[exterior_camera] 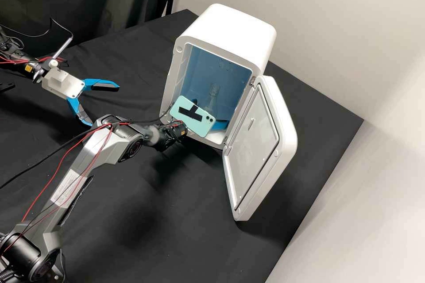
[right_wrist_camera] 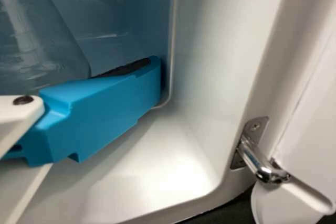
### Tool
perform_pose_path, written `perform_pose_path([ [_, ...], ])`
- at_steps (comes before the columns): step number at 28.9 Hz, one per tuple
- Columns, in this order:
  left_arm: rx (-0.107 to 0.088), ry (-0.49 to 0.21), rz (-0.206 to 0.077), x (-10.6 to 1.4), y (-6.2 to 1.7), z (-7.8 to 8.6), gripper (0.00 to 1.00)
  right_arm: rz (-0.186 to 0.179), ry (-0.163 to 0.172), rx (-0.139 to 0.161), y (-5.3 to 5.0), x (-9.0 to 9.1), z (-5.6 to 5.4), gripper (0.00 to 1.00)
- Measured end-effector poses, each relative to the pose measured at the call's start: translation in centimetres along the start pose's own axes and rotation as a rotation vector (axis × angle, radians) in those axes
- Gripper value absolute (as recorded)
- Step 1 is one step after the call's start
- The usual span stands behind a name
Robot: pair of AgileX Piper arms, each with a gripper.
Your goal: Place the flask in the incubator
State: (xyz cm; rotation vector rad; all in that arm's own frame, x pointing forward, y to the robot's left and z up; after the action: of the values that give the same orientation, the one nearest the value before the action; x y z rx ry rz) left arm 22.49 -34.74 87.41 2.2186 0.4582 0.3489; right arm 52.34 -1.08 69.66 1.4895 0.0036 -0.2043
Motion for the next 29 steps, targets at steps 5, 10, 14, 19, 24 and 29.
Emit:
perform_pose_path([
  [5,0.0,0.0,0.0,0.0,0.0,0.0,1.0,0.0,0.0,0.0,0.0,0.0,0.0,1.0],
  [10,0.0,0.0,0.0,0.0,0.0,0.0,1.0,0.0,0.0,0.0,0.0,0.0,0.0,1.0],
  [14,0.0,0.0,0.0,0.0,0.0,0.0,1.0,0.0,0.0,0.0,0.0,0.0,0.0,1.0],
  [19,0.0,0.0,0.0,0.0,0.0,0.0,1.0,0.0,0.0,0.0,0.0,0.0,0.0,1.0],
  [24,0.0,0.0,0.0,0.0,0.0,0.0,1.0,-0.008,-0.004,0.002,-0.2,-0.5,0.2,1.0],
  [29,0.003,-0.011,0.0,0.0,-0.01,0.3,1.0,-0.004,-0.005,0.028,0.4,-2.6,0.1,1.0],
])
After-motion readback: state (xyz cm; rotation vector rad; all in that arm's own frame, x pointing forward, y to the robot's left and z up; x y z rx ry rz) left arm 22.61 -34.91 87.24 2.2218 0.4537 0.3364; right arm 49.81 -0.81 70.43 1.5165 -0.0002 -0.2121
